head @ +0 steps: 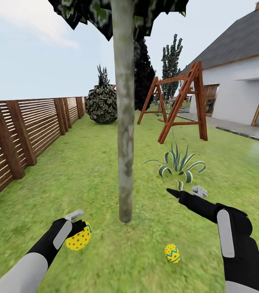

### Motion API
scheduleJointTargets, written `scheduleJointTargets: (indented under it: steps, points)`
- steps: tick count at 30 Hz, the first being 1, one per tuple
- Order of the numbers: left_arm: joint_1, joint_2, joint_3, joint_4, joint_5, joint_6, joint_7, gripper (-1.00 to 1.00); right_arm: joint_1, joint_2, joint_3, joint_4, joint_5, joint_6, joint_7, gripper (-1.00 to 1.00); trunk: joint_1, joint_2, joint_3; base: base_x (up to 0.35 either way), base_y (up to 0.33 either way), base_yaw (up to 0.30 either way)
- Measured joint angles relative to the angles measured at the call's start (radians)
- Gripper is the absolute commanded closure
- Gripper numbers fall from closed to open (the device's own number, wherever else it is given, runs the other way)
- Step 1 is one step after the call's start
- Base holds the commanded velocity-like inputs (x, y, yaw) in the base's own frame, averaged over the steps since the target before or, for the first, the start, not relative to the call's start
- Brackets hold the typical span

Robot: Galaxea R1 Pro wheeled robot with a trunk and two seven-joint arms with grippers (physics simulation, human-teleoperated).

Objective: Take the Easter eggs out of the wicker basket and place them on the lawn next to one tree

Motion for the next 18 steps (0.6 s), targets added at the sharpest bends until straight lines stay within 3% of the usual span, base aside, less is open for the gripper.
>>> scheduleJointTargets:
  steps: [6,18]
  points:
    - [0.000,0.000,0.000,0.003,0.000,0.000,0.002,1.00,0.000,-0.024,0.001,0.000,-0.019,0.000,0.000,-1.00,0.000,0.000,0.000,0.000,-0.285,-0.002]
    - [0.000,0.000,0.000,0.006,-0.001,0.000,0.002,1.00,0.000,-0.029,0.001,0.000,-0.021,0.000,0.000,-1.00,0.000,0.000,0.000,0.042,-0.289,-0.008]
